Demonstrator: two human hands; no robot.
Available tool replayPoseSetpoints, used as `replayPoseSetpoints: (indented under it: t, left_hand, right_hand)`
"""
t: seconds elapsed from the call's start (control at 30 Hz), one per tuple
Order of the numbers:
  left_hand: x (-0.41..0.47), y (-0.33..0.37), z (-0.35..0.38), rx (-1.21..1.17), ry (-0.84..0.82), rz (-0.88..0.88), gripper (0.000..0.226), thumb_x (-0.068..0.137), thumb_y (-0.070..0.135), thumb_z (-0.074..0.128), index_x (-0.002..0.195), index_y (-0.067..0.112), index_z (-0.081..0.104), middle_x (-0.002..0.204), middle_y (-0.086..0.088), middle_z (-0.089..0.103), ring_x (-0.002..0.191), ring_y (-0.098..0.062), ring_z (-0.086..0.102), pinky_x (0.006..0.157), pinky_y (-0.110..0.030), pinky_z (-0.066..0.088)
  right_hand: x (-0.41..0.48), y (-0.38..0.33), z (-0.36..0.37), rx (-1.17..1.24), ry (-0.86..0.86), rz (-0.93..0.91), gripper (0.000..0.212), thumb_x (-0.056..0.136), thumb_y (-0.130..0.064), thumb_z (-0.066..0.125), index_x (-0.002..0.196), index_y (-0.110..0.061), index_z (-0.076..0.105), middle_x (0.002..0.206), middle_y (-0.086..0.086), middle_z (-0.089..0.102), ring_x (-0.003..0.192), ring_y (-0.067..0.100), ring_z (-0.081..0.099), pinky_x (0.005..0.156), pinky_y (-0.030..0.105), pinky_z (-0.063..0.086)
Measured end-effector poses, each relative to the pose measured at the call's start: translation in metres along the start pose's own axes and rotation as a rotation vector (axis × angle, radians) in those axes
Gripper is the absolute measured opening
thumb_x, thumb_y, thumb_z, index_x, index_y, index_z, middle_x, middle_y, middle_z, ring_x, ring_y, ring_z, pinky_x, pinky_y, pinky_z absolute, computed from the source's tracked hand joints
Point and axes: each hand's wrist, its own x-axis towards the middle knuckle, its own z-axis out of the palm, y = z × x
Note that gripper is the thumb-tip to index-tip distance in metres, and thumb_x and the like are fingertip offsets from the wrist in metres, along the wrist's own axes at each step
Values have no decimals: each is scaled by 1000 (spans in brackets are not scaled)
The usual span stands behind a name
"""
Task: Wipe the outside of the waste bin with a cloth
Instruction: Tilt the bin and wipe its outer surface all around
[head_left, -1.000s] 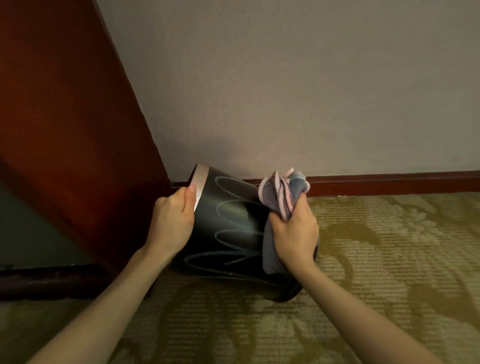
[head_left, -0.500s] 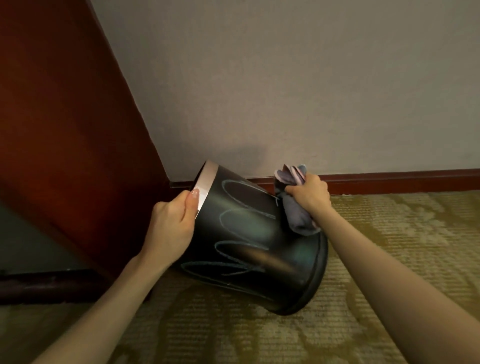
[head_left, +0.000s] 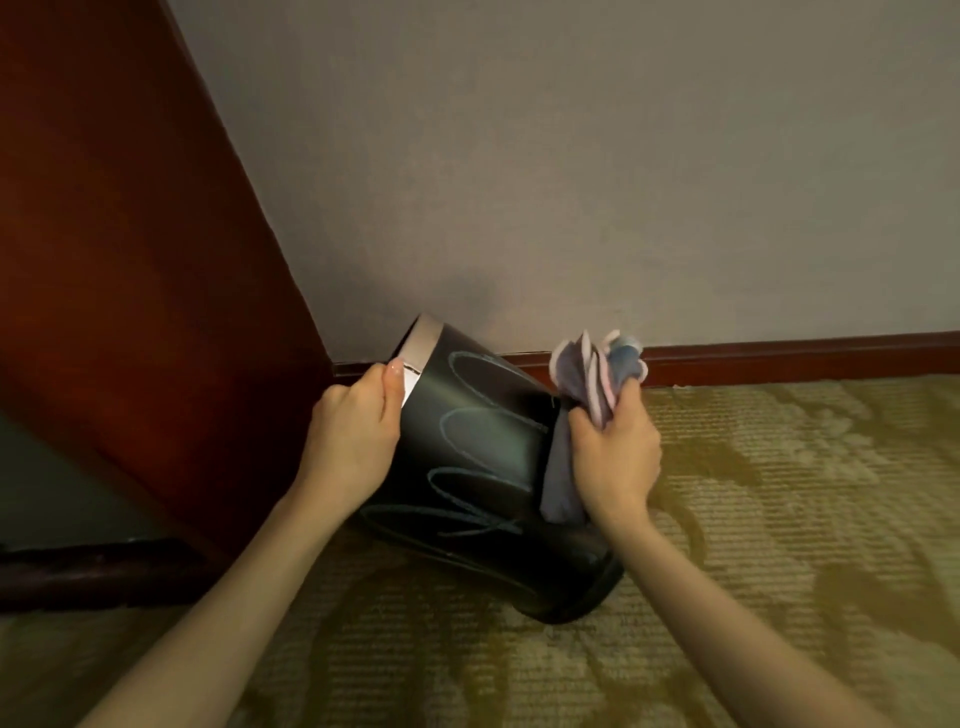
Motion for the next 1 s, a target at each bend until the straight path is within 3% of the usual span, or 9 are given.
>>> replayPoseSetpoints:
  t: [0.1,0.27,0.4,0.5,0.57,0.7,0.83,0.9,1.0]
  left_hand:
    - [8,-3,2,32,9,-17,41,99,28,27,61,17,40,50,-13,47,51,-38,53,46,-38,35]
    - [16,-13,3,63,12,-93,42,100,28,28,59,21,36,53,-2,41,60,-39,55,53,-37,34]
    - [11,-10,-3,60,17,-8,39,100,17,32,61,15,41,52,-2,41,53,-42,54,48,-47,39]
    - [12,-9,-4,26,26,-25,42,99,16,33,58,14,40,52,-4,41,51,-39,52,49,-44,39]
    - [13,-11,-3,12,22,-54,43,99,18,33,58,8,41,52,-6,46,51,-35,51,50,-42,38]
    - [10,-19,-3,-33,5,-95,47,100,23,33,60,3,50,52,-13,50,50,-27,50,49,-41,36]
    - [3,-19,-4,-69,3,-67,45,99,22,36,59,8,48,50,-7,47,44,-19,46,44,-35,32]
    - [-2,-18,-5,-101,0,-44,43,99,21,37,57,14,46,48,-5,45,44,-19,45,40,-26,29]
    - [-9,-17,-8,-145,-17,-10,41,98,21,38,57,19,44,46,-2,42,45,-19,46,38,-25,27]
  right_hand:
    - [-31,7,0,77,23,-111,28,79,-15,62,101,-14,46,90,0,52,81,28,57,63,21,26]
    - [-72,19,0,-18,-51,-353,40,76,-19,62,108,-7,41,101,21,57,83,37,62,64,33,49]
    - [-67,23,-4,30,-85,-328,54,70,-21,66,114,-14,36,101,17,60,82,28,63,68,21,41]
    - [-51,24,-6,145,-125,-273,49,73,-17,69,114,-18,41,97,0,54,84,5,50,69,3,33]
    - [-39,23,-4,148,-129,-255,45,74,-11,70,112,-15,47,95,-5,52,82,-2,45,69,0,31]
    - [-13,17,0,124,-136,-196,44,75,-13,66,117,-16,51,99,6,64,84,21,59,67,22,36]
    - [22,11,2,-24,-108,-84,31,75,-20,65,102,-11,53,93,18,67,83,38,61,63,30,36]
    - [43,13,5,-110,-165,-14,28,75,-23,66,95,-9,52,96,22,65,88,43,60,65,35,38]
    - [70,22,10,-213,-288,37,32,77,-25,66,98,-4,56,104,24,64,97,44,57,71,37,39]
